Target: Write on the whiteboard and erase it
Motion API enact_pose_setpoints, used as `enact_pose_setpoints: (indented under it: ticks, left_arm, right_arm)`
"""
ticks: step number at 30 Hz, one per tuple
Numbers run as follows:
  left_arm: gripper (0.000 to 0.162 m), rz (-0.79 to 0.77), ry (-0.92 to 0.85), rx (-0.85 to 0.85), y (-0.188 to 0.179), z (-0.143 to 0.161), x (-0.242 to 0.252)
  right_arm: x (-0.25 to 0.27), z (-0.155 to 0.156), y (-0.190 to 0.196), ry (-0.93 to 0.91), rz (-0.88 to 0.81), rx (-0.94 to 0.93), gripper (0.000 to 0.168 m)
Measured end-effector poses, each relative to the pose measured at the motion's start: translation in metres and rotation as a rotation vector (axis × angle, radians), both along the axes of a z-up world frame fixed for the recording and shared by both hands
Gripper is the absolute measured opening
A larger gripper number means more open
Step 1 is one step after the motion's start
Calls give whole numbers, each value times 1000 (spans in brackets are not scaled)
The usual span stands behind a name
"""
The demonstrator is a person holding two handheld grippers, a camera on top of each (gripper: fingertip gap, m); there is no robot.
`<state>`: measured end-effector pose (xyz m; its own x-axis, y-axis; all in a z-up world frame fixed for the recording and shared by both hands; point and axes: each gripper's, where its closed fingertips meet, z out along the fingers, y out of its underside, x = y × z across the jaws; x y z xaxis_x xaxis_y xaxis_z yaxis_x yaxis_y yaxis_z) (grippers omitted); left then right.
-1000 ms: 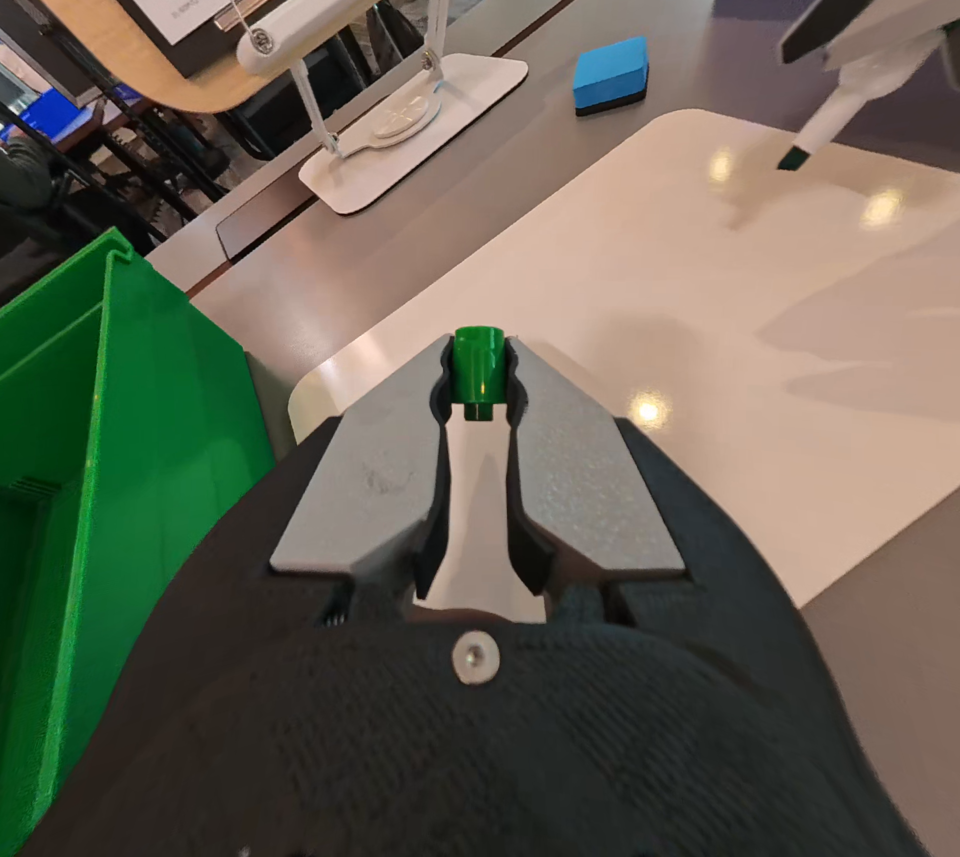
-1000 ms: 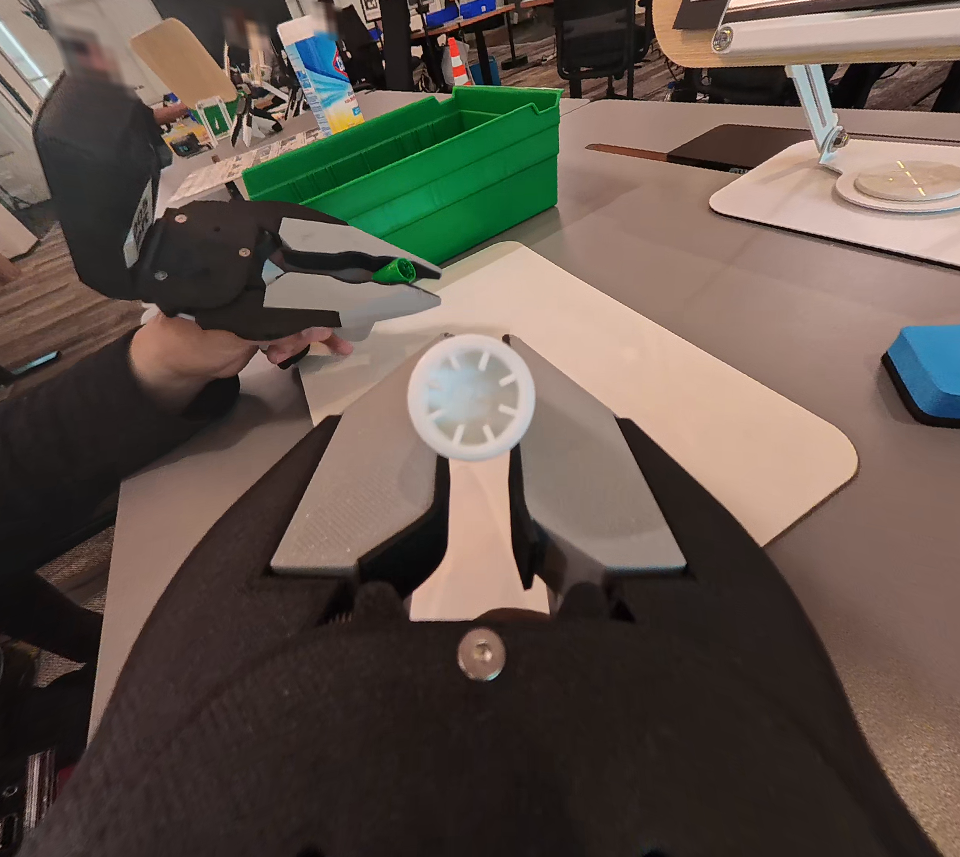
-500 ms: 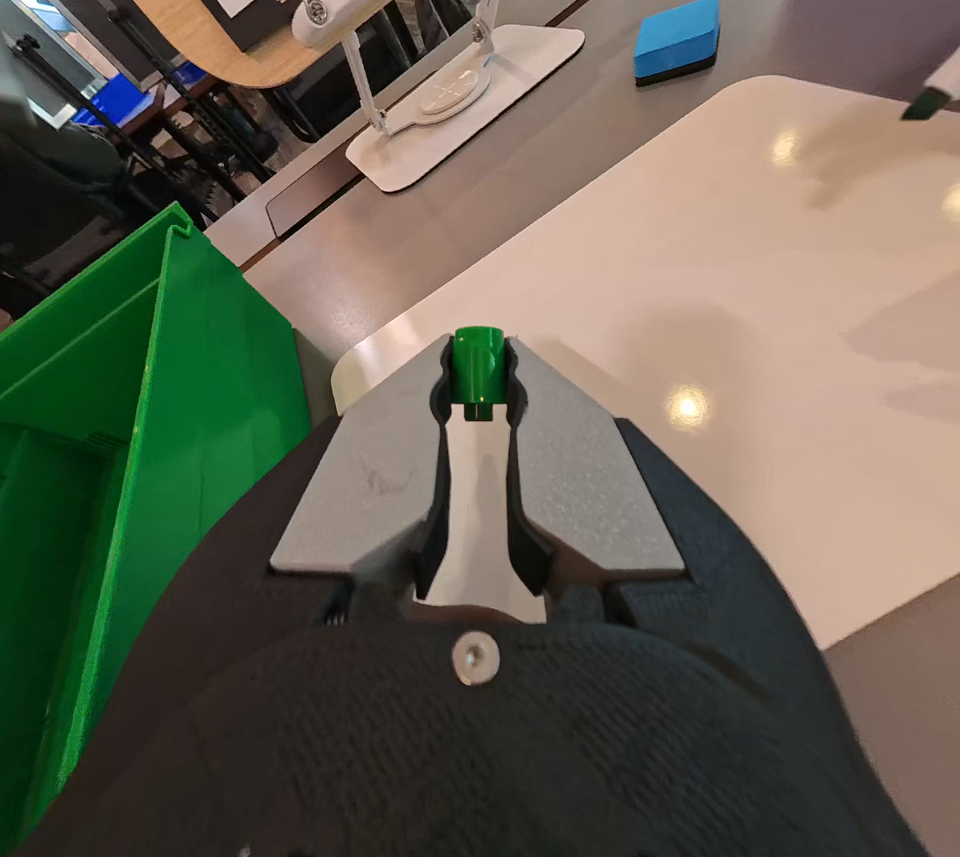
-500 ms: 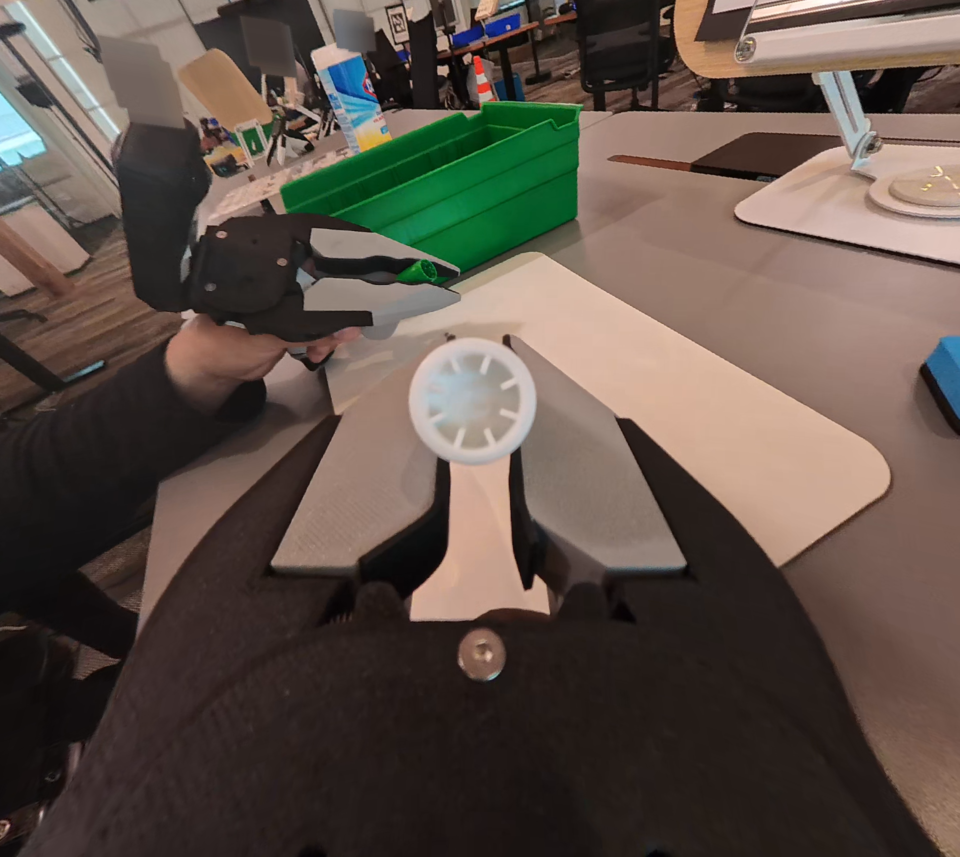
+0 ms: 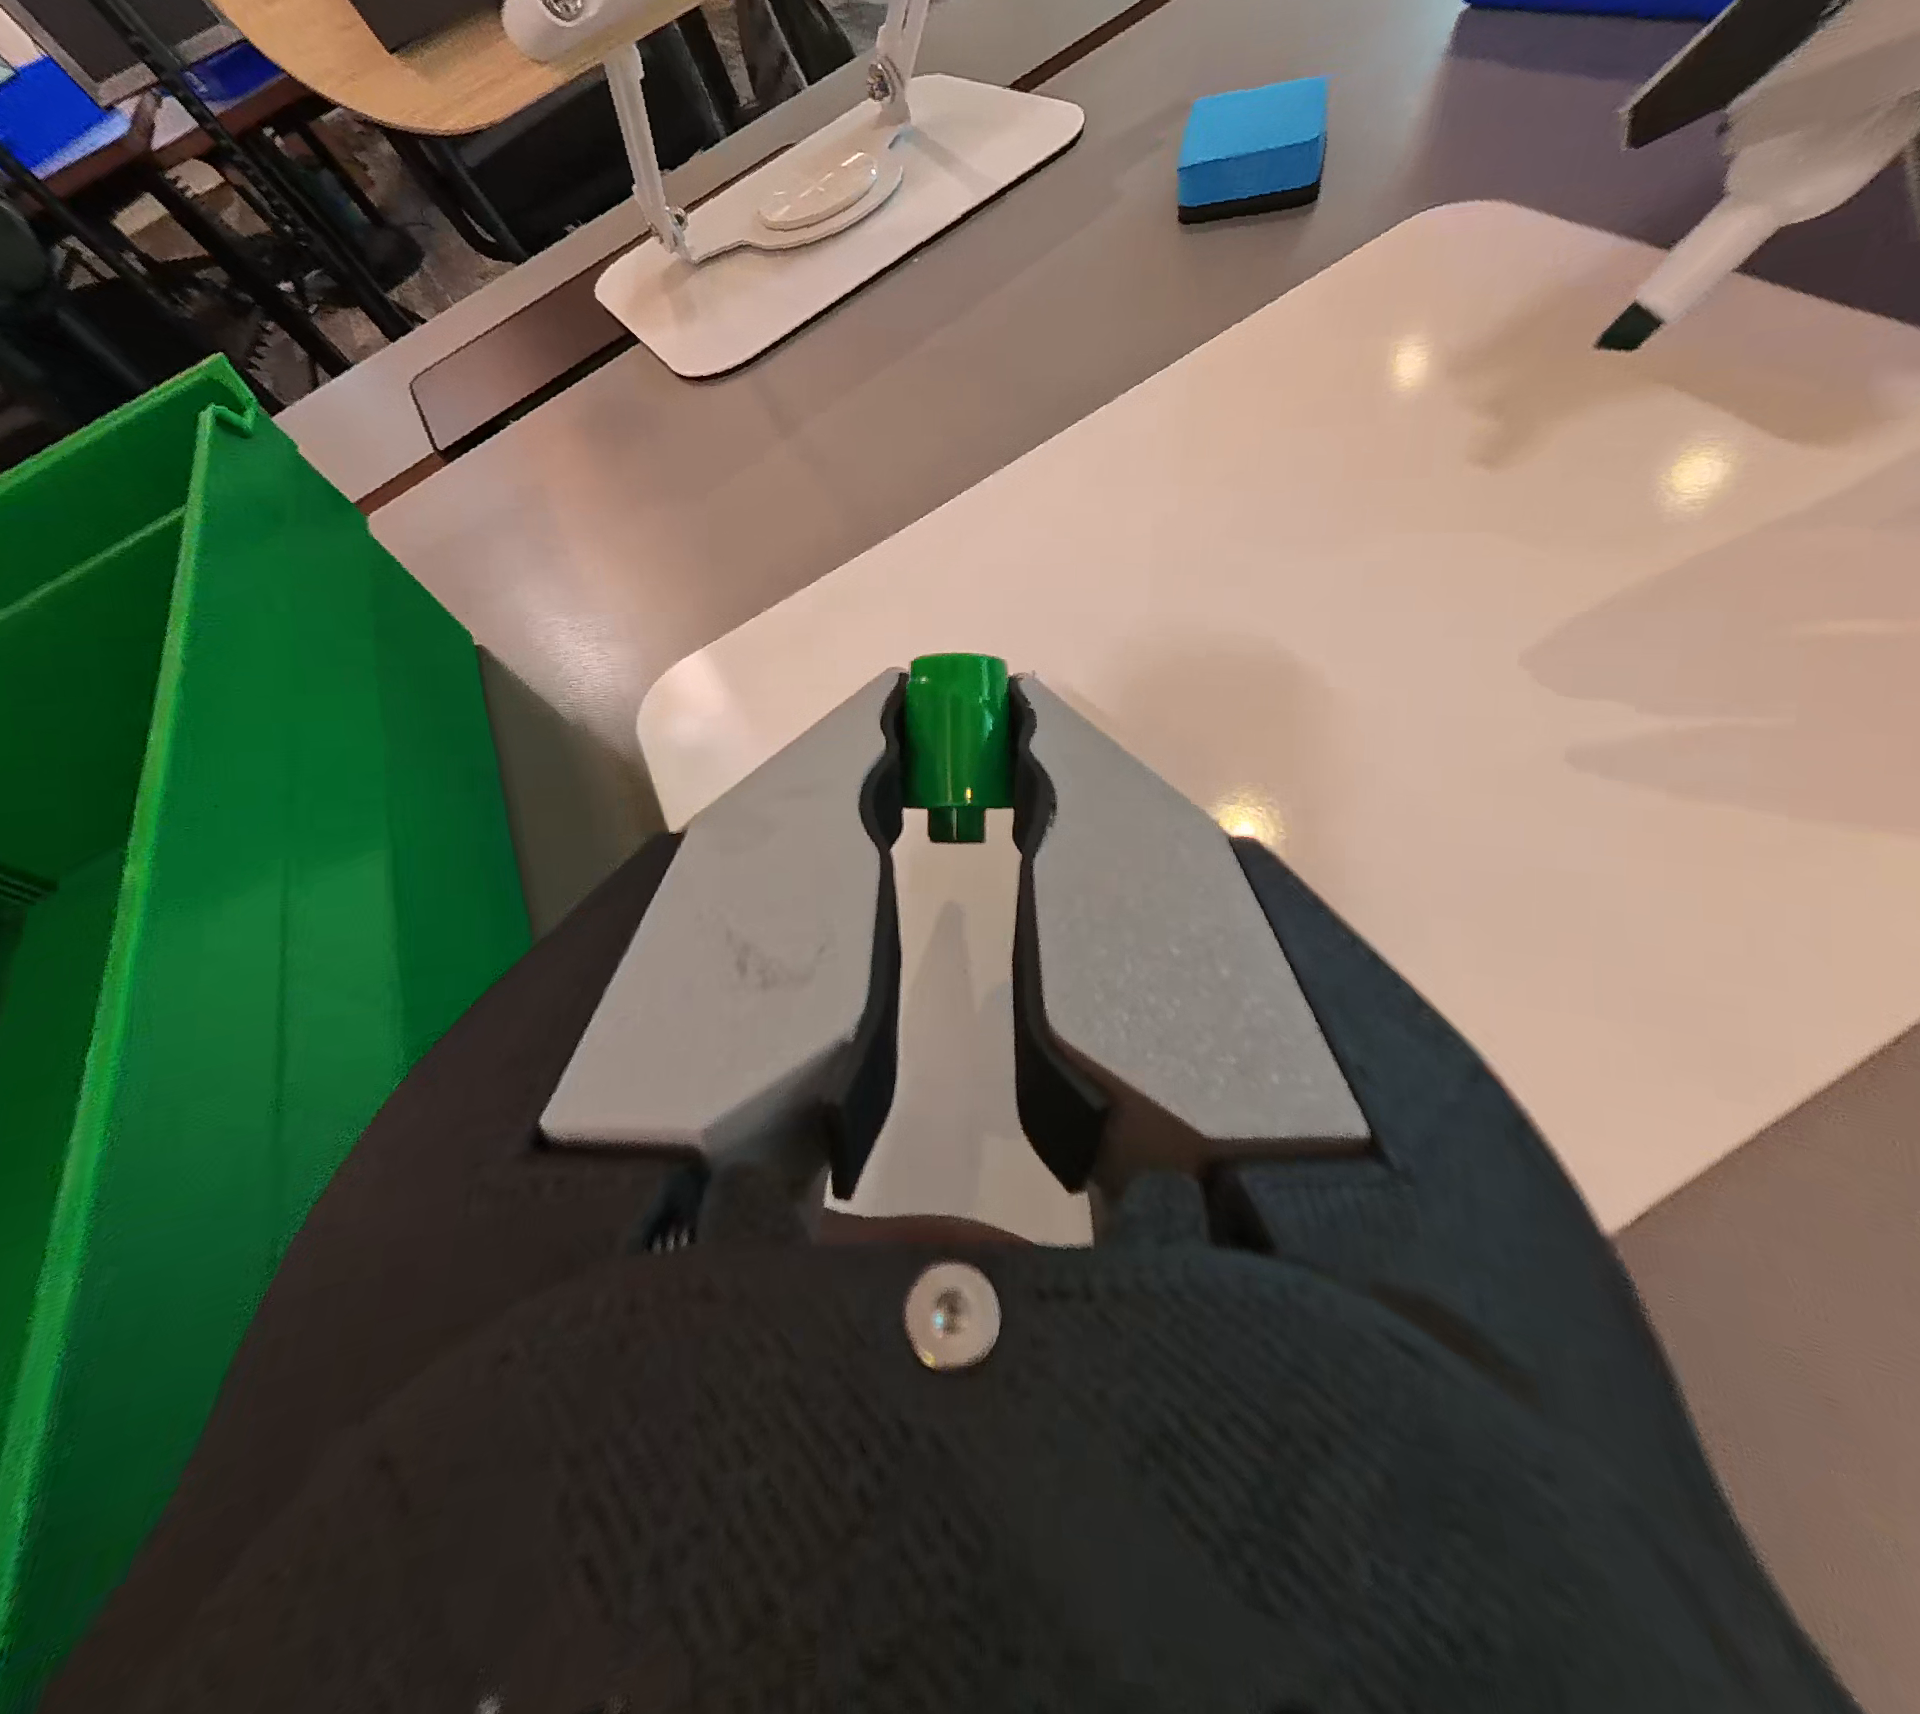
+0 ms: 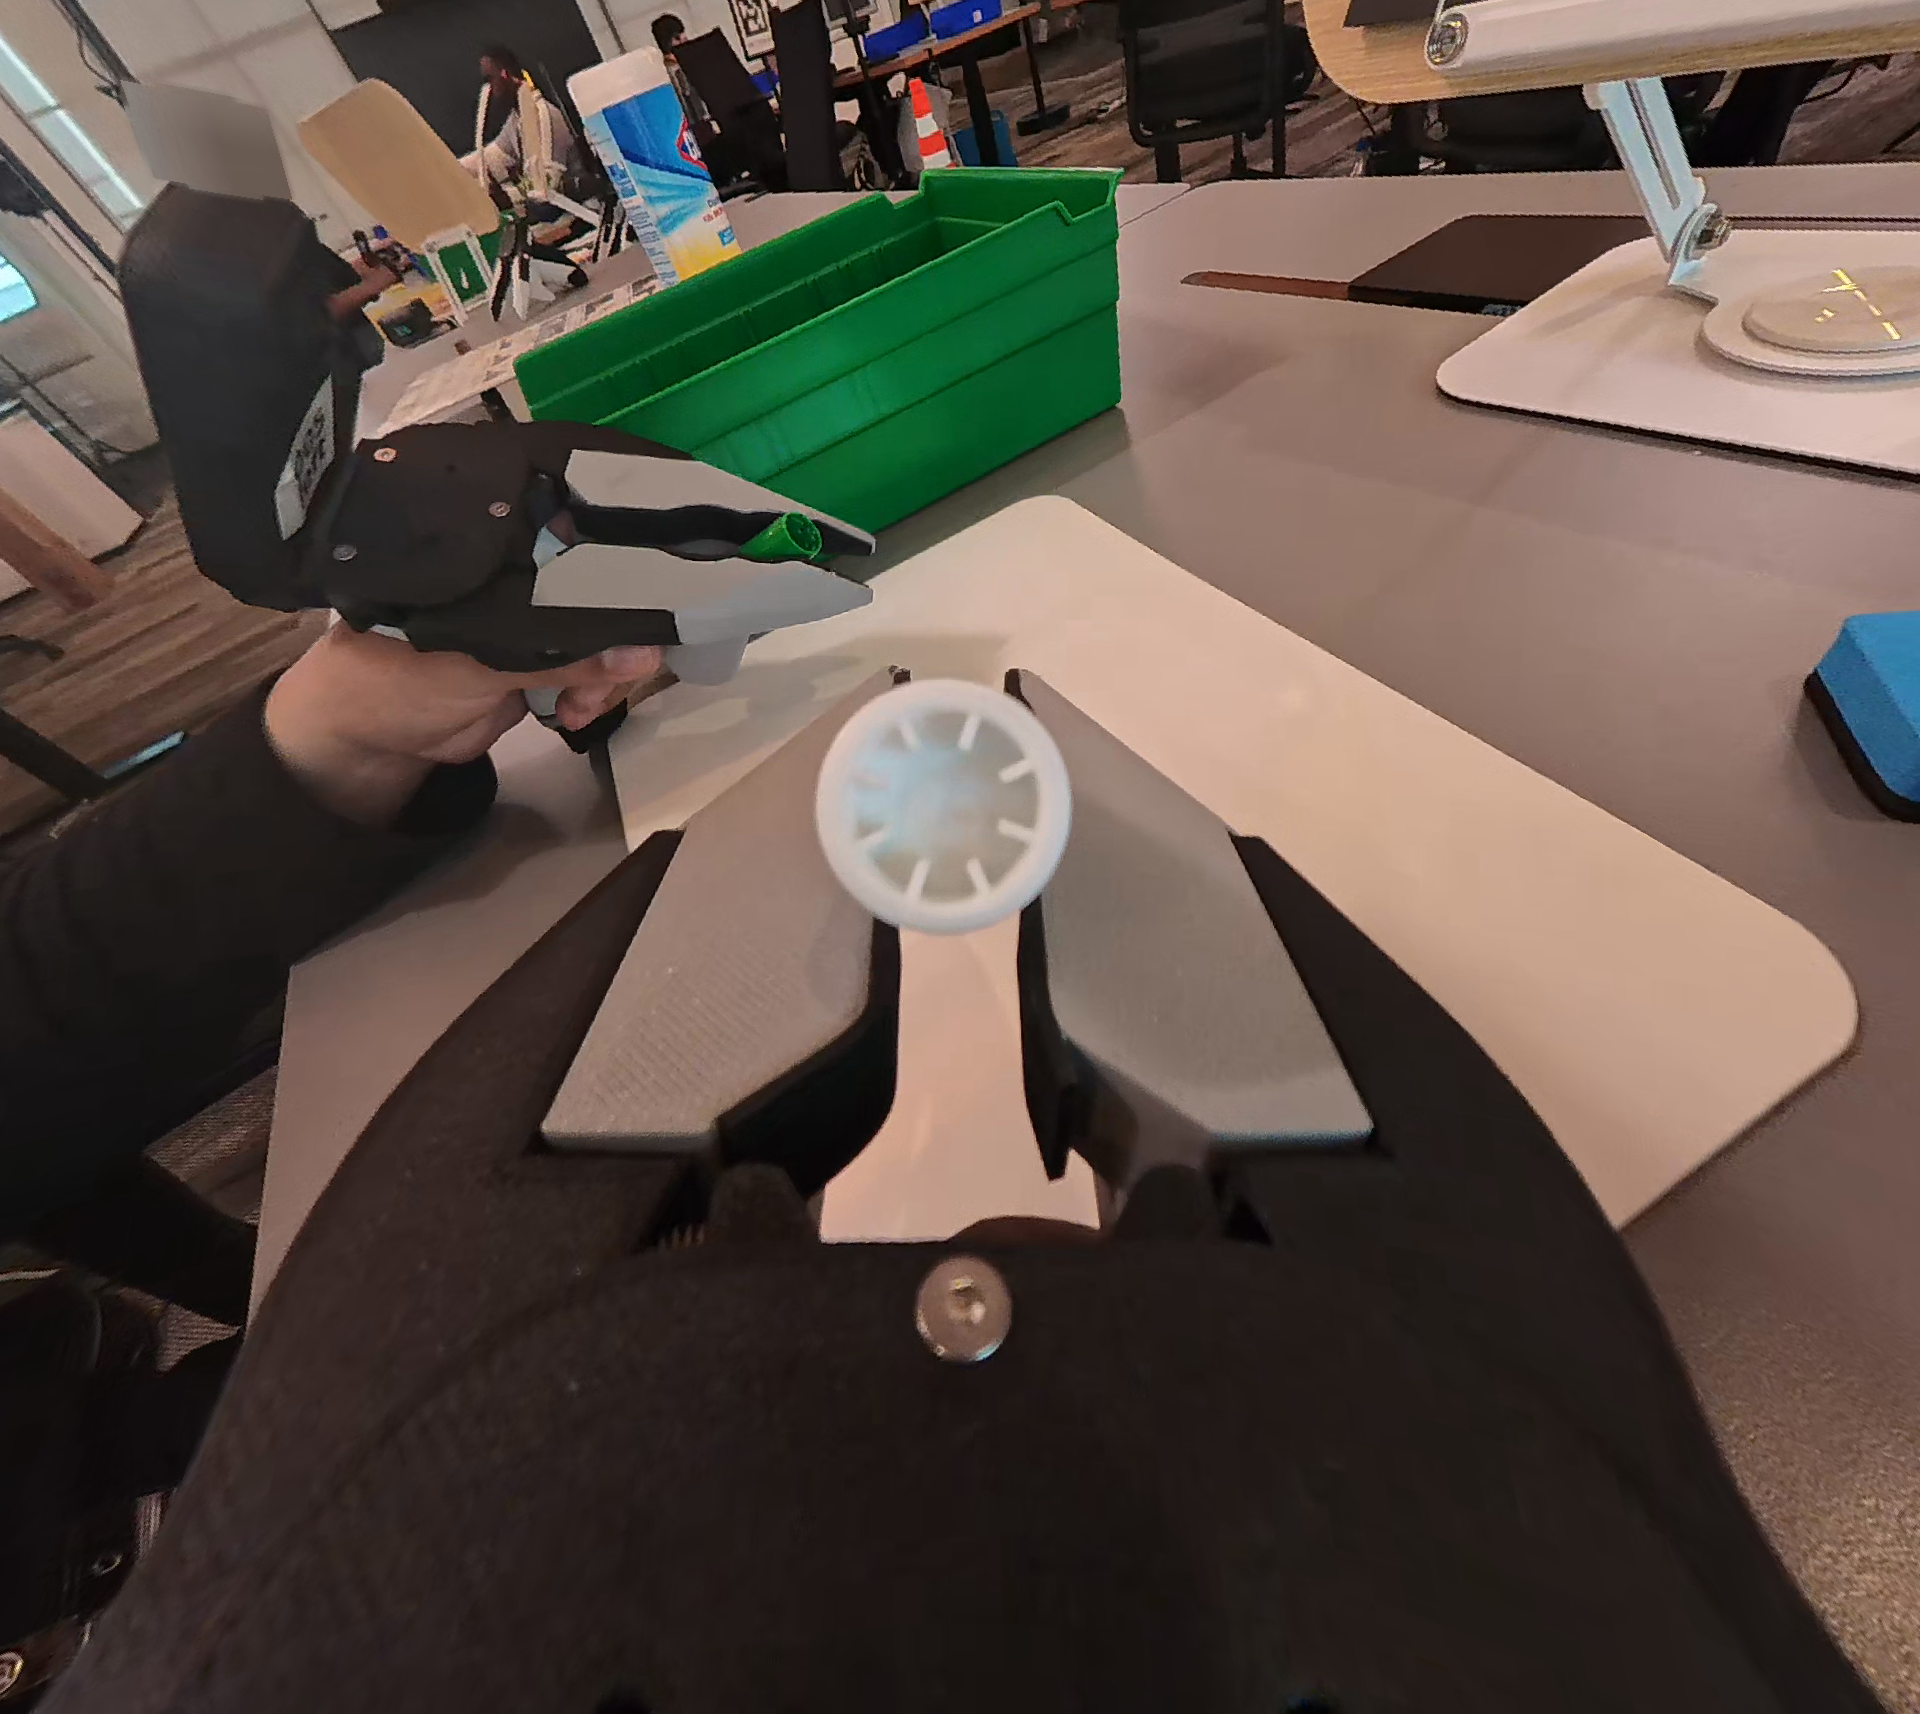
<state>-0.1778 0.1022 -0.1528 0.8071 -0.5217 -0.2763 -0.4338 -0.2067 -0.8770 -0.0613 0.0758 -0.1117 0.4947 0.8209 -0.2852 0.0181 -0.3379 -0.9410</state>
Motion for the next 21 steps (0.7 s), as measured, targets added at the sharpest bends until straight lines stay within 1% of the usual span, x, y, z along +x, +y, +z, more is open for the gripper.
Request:
enact_pose_setpoints:
  ticks: [3,7,10,13,17,21]
  left_arm:
    - [14,-23,-18,-12,-6,0,9]
    - [14,-33,32,-10,-9,-4,15]
    - [14,-21,18,-11,-8,-3,13]
    - [14,-27,-11,-2,-6,0,10]
    - [14,-44,-16,5,-7,2,12]
    - [14,-38,37,18,-7,-1,9]
  right_arm:
    - [1,-4,2,-16,-11,-14,14]
    - [3,-16,7,-58,-30,-64,14]
    - [1,-13,4,-33,-6,-67,14]
    - [0,-14,3,-51,-7,-56,14]
    - [11,-24,14,-111,-88,-63,14]
    - [23,-29,22,-163,-161,-62,14]
